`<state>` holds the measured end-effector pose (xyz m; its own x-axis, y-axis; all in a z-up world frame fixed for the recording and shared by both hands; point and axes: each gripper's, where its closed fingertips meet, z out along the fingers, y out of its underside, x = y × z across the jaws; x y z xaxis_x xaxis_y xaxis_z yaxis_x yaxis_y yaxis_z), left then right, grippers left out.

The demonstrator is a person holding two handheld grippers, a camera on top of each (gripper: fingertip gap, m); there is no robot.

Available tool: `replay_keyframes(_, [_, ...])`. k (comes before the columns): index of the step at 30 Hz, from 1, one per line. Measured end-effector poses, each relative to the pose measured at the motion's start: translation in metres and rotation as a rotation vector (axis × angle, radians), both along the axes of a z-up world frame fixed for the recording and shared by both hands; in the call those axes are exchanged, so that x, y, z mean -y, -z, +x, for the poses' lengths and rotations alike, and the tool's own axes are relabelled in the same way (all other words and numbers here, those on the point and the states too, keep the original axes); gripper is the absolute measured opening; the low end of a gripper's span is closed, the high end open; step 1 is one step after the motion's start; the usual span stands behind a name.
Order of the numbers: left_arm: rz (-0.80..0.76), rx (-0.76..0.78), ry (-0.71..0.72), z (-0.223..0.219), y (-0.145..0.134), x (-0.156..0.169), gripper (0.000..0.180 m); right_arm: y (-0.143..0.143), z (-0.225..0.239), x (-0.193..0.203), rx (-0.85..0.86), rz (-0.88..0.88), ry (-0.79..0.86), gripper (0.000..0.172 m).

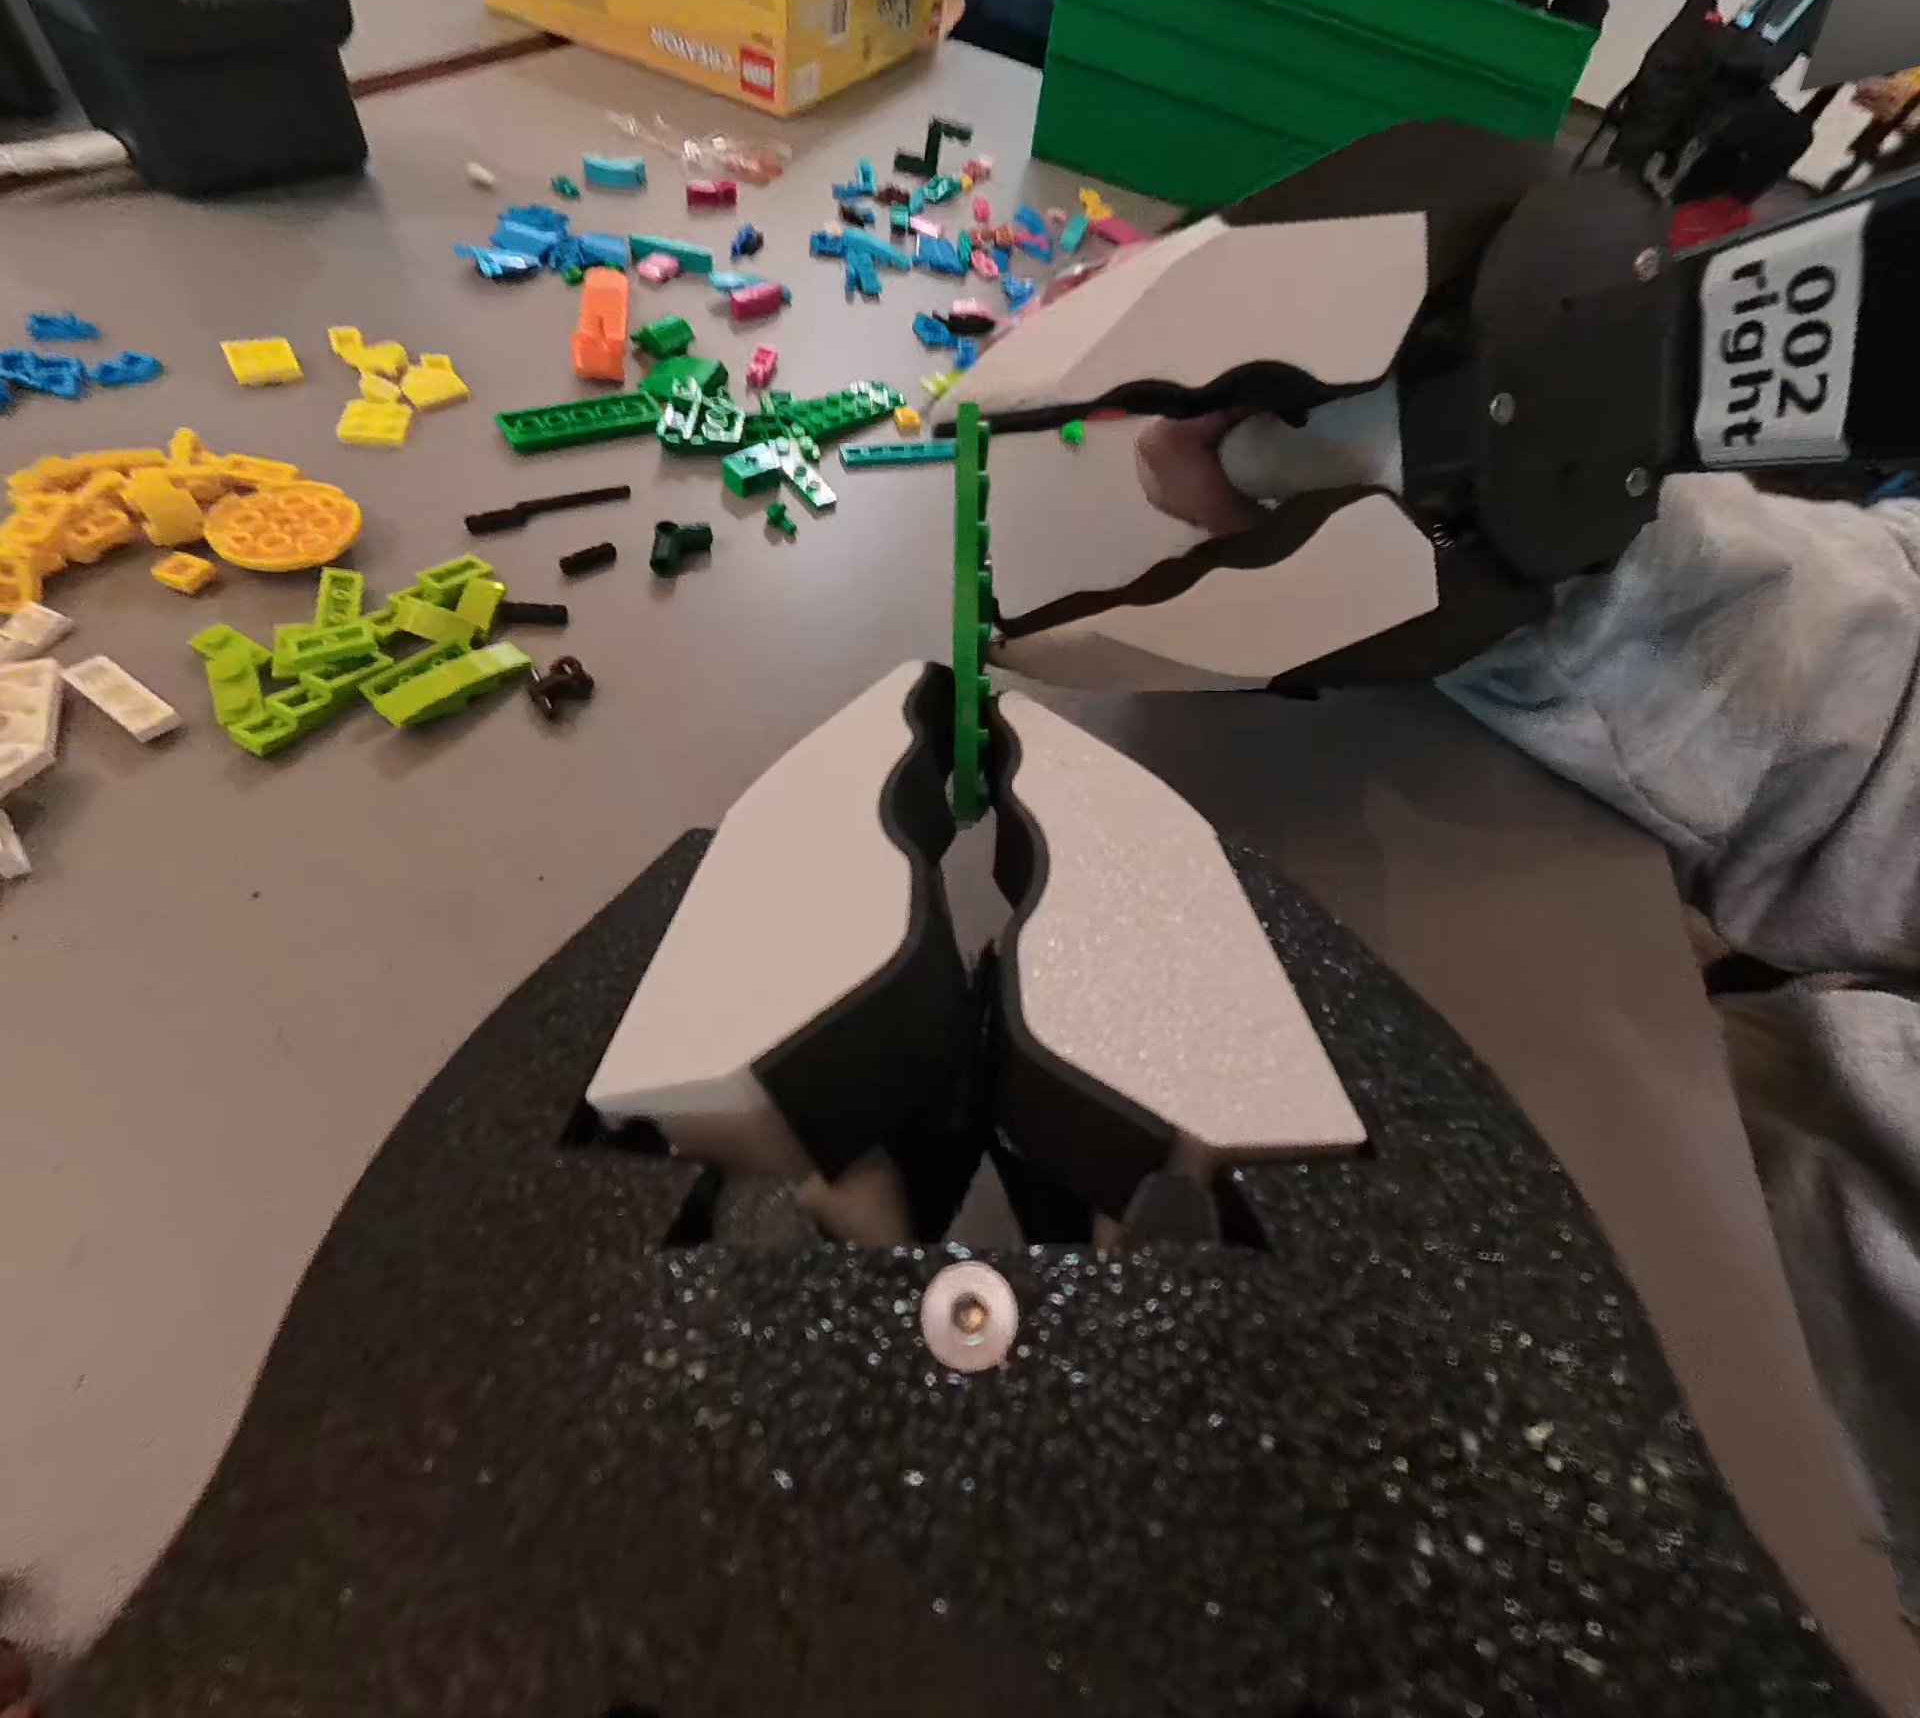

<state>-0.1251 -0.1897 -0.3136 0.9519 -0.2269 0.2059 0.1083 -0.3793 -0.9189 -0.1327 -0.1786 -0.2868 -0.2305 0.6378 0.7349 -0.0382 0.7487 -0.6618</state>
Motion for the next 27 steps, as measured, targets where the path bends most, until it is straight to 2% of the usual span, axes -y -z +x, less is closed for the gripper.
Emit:
replay_keyframes(15, [-0.21, 0.016, 0.02, -0.001, 0.034, 0.005, 0.004, 0.028, -0.009, 0.006, 0.125, 0.184, 0.06, 0.032])
replay_keyframes(21, [-0.23, -0.002, 0.019, -0.001, 0.038, 0.005, 0.004, 0.03, -0.003, 0.007, 0.165, 0.146, 0.043, 0.032])
replay_keyframes(22, [-0.271, -0.034, -0.013, -0.007, 0.045, 0.007, 0.006, 0.022, -0.001, 0.001, 0.131, 0.138, 0.083, 0.0])
replay_keyframes(23, [-0.266, -0.058, 0.024, -0.004, 0.044, 0.007, 0.004, 0.017, -0.002, 0.003, 0.105, 0.106, 0.046, 0.0])
replay_keyframes(25, [-0.224, 0.021, 0.035, 0.003, 0.035, 0.004, 0.004, 0.019, -0.002, 0.011, 0.13, 0.045, 0.0, 0.0])
replay_keyframes(27, [-0.241, 0.013, 0.022, -0.001, 0.039, 0.004, 0.004, 0.028, -0.008, 0.017, 0.154, 0.076, -0.012, 0.0])
